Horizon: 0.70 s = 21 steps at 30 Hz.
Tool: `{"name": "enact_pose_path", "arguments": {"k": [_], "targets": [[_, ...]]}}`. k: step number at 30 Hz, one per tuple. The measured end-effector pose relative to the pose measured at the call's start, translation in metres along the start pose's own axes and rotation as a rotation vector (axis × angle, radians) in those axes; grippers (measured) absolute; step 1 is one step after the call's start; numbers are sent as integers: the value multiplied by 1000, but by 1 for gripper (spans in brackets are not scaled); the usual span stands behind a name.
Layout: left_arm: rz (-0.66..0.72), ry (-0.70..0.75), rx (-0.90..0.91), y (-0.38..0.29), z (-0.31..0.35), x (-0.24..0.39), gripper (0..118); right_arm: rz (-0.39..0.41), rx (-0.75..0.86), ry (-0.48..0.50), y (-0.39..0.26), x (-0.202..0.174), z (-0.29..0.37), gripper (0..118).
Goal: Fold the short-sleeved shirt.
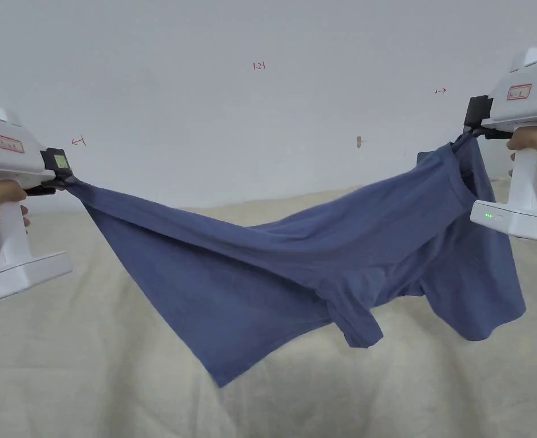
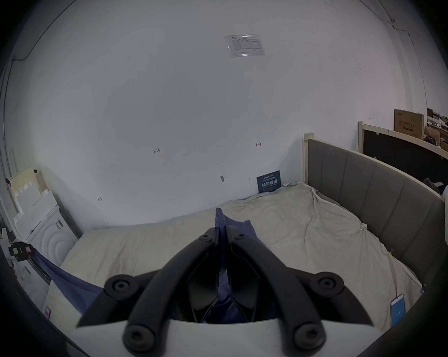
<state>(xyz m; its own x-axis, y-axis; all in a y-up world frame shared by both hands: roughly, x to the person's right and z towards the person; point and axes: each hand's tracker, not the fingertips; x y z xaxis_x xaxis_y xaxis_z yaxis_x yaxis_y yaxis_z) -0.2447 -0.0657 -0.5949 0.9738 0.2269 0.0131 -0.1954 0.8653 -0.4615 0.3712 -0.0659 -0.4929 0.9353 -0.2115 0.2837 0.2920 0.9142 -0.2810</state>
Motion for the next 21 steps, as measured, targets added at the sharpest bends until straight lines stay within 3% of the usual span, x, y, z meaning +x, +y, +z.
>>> {"name": "enact_pose_path", "arguments": {"k": [9, 21], "targets": [[5, -1, 53, 3, 5, -10, 1, -7, -8, 25, -19, 0, -16, 3], [16, -11, -84, -110, 25, -53, 1, 7, -203, 42, -139, 10, 7, 3]]}}
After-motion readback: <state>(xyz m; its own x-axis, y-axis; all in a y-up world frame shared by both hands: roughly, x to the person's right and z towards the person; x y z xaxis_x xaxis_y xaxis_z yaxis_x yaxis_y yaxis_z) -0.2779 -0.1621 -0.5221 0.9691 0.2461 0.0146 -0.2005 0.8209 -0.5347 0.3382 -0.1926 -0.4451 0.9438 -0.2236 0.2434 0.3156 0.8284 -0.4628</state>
